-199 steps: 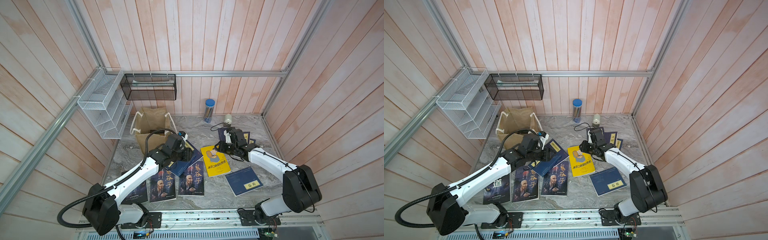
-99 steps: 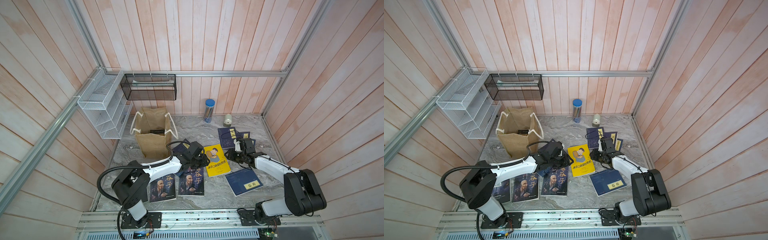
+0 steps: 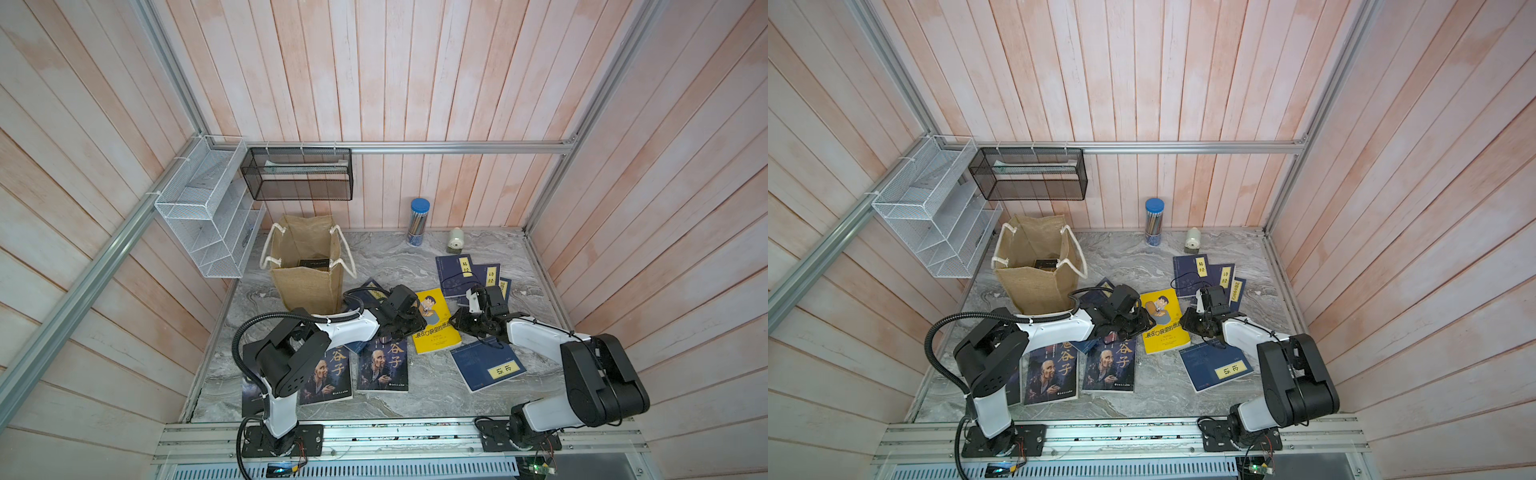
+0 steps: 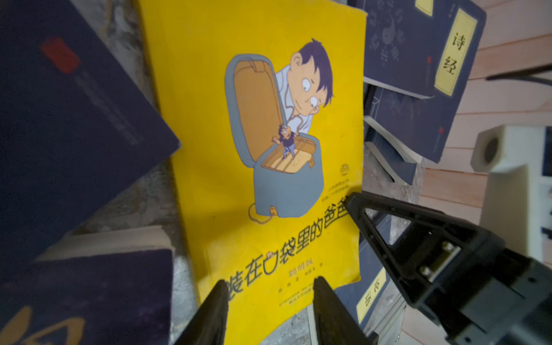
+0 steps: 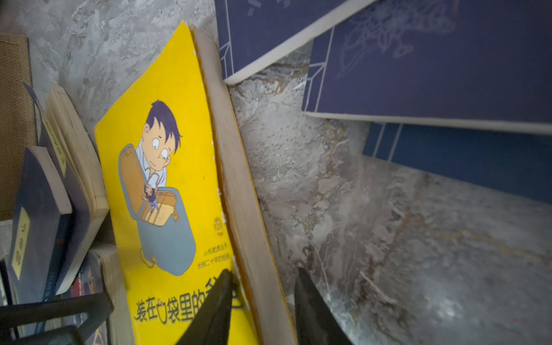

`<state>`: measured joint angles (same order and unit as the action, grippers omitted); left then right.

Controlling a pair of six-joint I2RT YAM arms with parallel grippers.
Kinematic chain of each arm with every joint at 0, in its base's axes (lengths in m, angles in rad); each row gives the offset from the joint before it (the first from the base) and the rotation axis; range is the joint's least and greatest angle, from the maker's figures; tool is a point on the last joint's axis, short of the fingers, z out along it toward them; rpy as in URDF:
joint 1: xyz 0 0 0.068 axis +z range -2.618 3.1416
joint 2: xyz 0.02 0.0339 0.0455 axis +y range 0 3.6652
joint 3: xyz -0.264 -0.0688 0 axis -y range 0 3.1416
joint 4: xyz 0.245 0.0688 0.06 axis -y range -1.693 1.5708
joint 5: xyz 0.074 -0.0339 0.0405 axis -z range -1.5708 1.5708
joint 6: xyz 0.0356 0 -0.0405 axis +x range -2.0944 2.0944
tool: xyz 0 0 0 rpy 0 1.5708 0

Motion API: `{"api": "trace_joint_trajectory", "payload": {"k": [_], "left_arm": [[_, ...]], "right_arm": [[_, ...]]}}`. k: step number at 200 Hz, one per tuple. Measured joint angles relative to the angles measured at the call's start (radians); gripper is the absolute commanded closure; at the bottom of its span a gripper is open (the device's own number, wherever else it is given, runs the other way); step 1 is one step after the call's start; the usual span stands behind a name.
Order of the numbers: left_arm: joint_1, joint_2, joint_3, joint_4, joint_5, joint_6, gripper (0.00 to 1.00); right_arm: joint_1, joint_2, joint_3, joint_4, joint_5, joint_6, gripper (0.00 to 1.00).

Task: Put the books into the canvas bag
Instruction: Pick up the book from the center of the board.

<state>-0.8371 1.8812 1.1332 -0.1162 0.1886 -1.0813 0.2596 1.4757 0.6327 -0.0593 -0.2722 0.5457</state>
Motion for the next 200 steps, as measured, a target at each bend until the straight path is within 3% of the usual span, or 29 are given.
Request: {"api": "trace_joint_trajectory", "payload": {"k": [117,200], "left_arm": [[-0.001,0.029,0.017,-0.003,-0.092,-0.049,0.5],[0.014,0.011,-0.061,0.04,-0.078,-0.068,0.48]], "right_arm": [[0.002,0.034,-0.002,0.019,-0.041,-0.023,0.68],[0.002,0.034,-0.006,0.029,-0.043,-0.022,0.69]]}}
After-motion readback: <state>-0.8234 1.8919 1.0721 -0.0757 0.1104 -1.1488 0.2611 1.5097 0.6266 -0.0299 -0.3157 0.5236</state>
